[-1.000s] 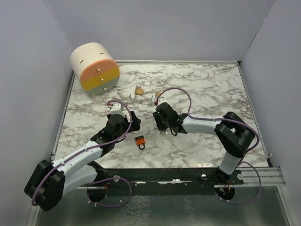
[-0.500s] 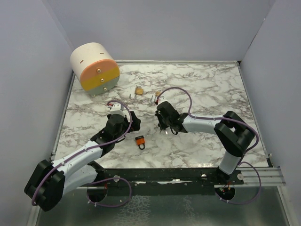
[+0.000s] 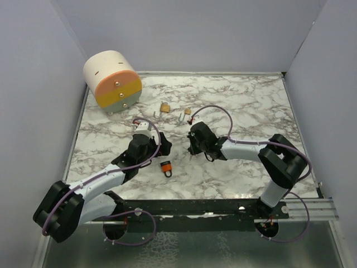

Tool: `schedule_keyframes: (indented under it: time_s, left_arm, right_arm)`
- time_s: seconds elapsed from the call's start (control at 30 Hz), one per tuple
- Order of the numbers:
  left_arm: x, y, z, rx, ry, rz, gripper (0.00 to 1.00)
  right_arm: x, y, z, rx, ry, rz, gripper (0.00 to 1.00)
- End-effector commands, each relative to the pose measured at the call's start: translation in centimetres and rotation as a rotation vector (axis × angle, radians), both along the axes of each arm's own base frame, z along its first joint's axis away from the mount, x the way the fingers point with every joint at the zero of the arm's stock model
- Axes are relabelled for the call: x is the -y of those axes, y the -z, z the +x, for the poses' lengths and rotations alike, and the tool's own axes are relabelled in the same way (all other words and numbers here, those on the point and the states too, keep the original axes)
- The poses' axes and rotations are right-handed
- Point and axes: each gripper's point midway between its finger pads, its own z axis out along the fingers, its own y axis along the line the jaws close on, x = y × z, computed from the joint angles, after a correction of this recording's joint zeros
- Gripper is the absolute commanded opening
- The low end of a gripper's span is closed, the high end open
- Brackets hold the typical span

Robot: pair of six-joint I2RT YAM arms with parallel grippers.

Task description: Unlock with the key

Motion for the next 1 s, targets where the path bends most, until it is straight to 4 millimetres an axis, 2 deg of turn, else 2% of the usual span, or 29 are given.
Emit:
schedule_keyframes:
  time_s: [0.0,0.17,0.43,0.67,0.8,0.97]
  left_arm:
    - [2.1,-1.5,0.5,0.055,0.097,-0.052,0.98]
    - [3.5,-0.9,0.4,0.054,0.182,-0.045,0.96]
    - [5.7,0.6,0.9,0.017,0.292,0.001,0.91]
    - [7.4,1.4,1.4,0.014,0.337,0.027,0.86]
    - [8.9,2.2,1.1,0.019,0.383,0.068,0.81]
    - [9.8,3.3,0.8,0.04,0.396,0.144,0.78]
  right_arm:
    - [-0.5,-3.1,0.8,0.054,0.027,0.123,0.01]
    - [-0.3,-4.3,1.2,0.067,0.036,0.169,0.01]
    - [0.3,-4.1,1.4,0.063,0.035,0.183,0.01]
    - [0.6,-5.2,1.4,0.081,0.031,0.208,0.01]
    - [0.6,-5.2,1.4,0.082,0.027,0.209,0.01]
    - [0.7,-5.1,1.4,0.078,0.024,0.212,0.01]
